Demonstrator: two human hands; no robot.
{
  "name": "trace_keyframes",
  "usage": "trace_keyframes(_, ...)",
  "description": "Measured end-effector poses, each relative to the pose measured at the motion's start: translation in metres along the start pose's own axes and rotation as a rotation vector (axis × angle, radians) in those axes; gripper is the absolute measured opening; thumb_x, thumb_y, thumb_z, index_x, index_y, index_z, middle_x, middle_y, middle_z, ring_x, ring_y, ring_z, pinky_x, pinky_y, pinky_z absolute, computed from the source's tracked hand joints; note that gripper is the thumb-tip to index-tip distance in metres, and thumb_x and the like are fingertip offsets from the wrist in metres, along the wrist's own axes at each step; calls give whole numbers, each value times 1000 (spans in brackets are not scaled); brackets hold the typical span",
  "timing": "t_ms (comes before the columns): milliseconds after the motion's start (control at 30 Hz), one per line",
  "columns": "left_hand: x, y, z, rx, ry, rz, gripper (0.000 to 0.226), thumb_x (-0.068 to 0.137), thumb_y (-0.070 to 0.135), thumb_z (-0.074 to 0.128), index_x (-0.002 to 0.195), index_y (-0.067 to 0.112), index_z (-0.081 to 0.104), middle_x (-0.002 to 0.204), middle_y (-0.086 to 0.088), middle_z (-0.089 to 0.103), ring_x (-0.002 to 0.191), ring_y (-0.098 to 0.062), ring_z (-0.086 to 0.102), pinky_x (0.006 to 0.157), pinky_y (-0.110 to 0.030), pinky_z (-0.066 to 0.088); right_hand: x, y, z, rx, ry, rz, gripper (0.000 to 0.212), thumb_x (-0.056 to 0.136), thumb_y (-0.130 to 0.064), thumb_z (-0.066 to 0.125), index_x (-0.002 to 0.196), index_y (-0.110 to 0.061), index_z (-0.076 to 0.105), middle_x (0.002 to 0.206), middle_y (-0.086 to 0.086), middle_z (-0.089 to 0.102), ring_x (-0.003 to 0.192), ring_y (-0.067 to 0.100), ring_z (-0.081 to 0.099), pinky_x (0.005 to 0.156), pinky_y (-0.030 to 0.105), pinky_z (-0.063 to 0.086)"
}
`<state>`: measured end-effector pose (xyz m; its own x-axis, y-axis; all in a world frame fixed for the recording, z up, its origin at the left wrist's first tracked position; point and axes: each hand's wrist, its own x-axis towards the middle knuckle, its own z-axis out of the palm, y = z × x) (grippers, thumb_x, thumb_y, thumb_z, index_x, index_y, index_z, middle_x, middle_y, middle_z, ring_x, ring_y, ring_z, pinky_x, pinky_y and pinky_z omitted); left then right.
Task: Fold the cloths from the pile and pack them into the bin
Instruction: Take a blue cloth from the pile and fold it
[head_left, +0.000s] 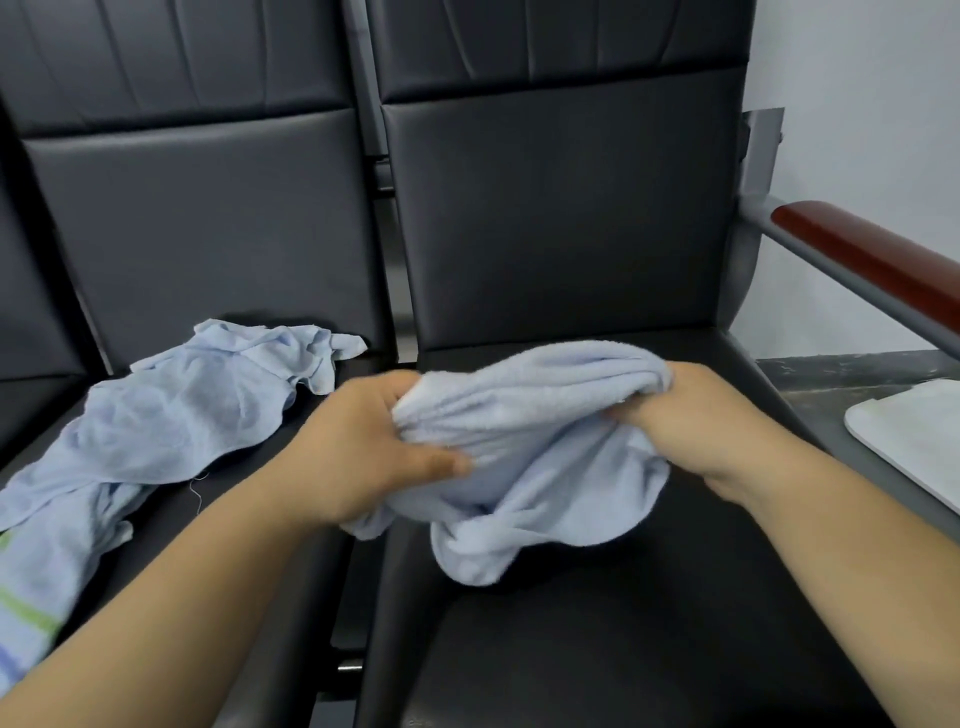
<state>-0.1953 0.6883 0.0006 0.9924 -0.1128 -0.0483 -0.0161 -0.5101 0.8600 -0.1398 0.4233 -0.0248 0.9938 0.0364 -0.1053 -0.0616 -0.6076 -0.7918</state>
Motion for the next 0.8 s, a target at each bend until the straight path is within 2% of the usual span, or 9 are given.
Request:
trace_keyframes(100, 0, -8, 4, 160, -58, -103, 16, 83, 7, 69, 84, 6, 53, 47, -6, 41, 32, -19, 35, 39, -22, 28, -8, 1, 2, 296, -3, -28, 32, 104, -1, 49, 74, -10, 53, 68, 5, 53, 63, 12, 56, 60, 10, 42)
trace_keyframes(167, 2, -11, 2, 133, 64, -87, 10, 89, 9, 62, 84, 8, 53, 46, -5, 48, 34, -21, 41, 38, -23, 30, -10, -9, -8, 387, -209, -62, 6, 97, -10, 67, 97, -12, 72, 85, 5, 75, 79, 8, 73, 74, 16, 54)
trace_keyframes(233, 0, -11, -4, 52, 177, -16, 9, 92, 10, 59, 84, 14, 60, 54, -5, 61, 43, -22, 52, 43, -29, 39, -13, -5, -20, 194, -358, -86, 26, 83, -17, 83, 107, -20, 77, 98, 0, 80, 91, 12, 76, 82, 32, 59)
trace_keyframes(367, -4, -7, -3, -248, 154, 49, 13, 95, 10, 59, 84, 18, 59, 65, -7, 61, 53, -20, 49, 51, -31, 35, -7, 7, -8, -415, -230, -93, 22, 80, -25, 78, 88, -5, 72, 72, 5, 71, 63, 15, 59, 61, 32, 47)
trace_keyframes(467, -6, 1, -2, -374, 72, -5, 8, 92, 12, 65, 92, 16, 59, 67, -26, 65, 41, -24, 47, 47, -28, 34, -8, 2, -6, -68, -113, -85, 13, 91, -21, 67, 83, -16, 75, 67, 0, 73, 60, 14, 63, 54, 32, 49)
trace_keyframes(567, -7, 0, -7, -56, 15, -54, 20, 84, 1, 71, 87, 19, 62, 56, -5, 54, 41, -20, 45, 46, -28, 36, -10, -5, -16, 336, -51, -68, 24, 100, -12, 58, 78, -14, 68, 51, -7, 64, 47, 3, 58, 47, 19, 42)
trace_keyframes(667, -5, -5, -6, 201, 3, -148, 27, 85, 4, 54, 65, 21, 46, 48, 3, 37, 41, -18, 32, 48, -26, 28, -15, -8, -19, 489, -256, -114, 11, 96, -17, 69, 102, -13, 77, 87, 2, 80, 84, 16, 76, 76, 32, 57)
trace_keyframes(733, -6, -7, -7, 189, 107, -114, 27, 89, 7, 57, 66, 19, 51, 49, 6, 46, 45, -16, 42, 44, -23, 31, -17, -6, -23, 500, -361, -84, 29, 88, -10, 78, 117, -15, 76, 108, 7, 79, 104, 24, 76, 92, 41, 57)
trace_keyframes(800, -6, -5, -10, -71, 127, -96, 24, 95, 7, 57, 74, 15, 65, 59, 5, 59, 54, -10, 52, 43, -17, 36, -19, -1, -23, 141, -355, -101, 35, 77, -10, 87, 109, -16, 75, 103, 4, 79, 98, 23, 76, 88, 43, 61)
